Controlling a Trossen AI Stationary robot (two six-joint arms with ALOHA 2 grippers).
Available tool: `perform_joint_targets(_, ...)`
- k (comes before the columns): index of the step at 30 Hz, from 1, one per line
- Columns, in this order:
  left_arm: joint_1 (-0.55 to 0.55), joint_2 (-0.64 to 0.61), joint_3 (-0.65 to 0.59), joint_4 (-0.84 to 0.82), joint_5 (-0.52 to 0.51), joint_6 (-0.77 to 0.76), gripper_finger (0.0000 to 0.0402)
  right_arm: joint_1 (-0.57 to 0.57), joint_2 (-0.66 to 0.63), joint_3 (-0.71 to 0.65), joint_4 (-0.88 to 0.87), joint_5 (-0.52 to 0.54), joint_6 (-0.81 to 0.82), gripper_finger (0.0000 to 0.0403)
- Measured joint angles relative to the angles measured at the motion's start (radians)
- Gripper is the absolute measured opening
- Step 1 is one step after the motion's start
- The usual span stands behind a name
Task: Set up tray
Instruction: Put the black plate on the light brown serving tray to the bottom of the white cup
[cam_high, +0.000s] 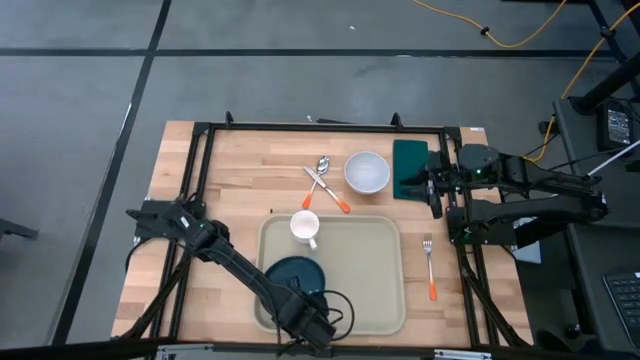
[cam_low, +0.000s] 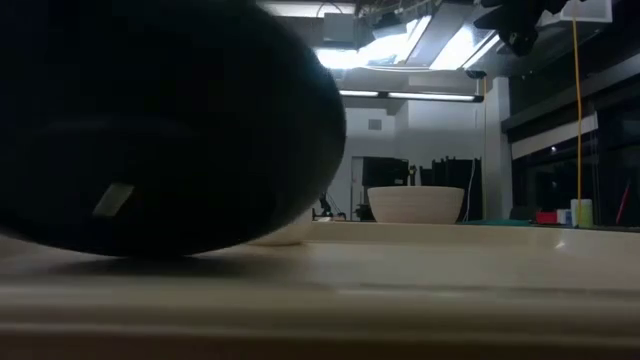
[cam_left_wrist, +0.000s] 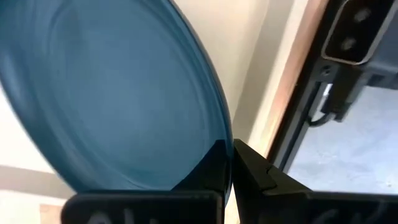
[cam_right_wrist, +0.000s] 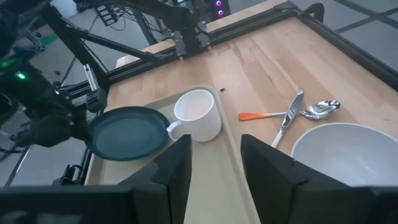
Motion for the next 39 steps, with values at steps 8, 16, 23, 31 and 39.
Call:
perform_joint_targets(8, -0.006, 0.039, 0.0, 0.026, 0.05, 0.016, 0.0003, 0.0, 0.0, 0.0, 0.0, -0.008, -0.007, 0.0145)
perform_joint_targets(16, -0.006, 0.042, 0.0, 0.04, 0.06, 0.024, 0.0004, 0.0, 0.0, 0.0, 0.0, -0.009, -0.022, 0.0145)
perform_joint_targets(23, -0.006, 0.042, -0.044, 0.095, 0.082, 0.033, 0.0025, 0.0, 0.0, 0.0, 0.0, -0.009, -0.032, 0.0145)
perform_joint_targets(31, 0.01, 0.042, -0.074, 0.112, 0.068, 0.053, 0.0057, 0.0, 0.0, 0.0, -0.001, -0.009, -0.045, 0.0145)
perform_joint_targets(39, 0.032, 0.042, -0.074, 0.181, 0.06, 0.095, 0.0073, 0.0, 0.0, 0.0, -0.001, -0.028, -0.048, 0.0145)
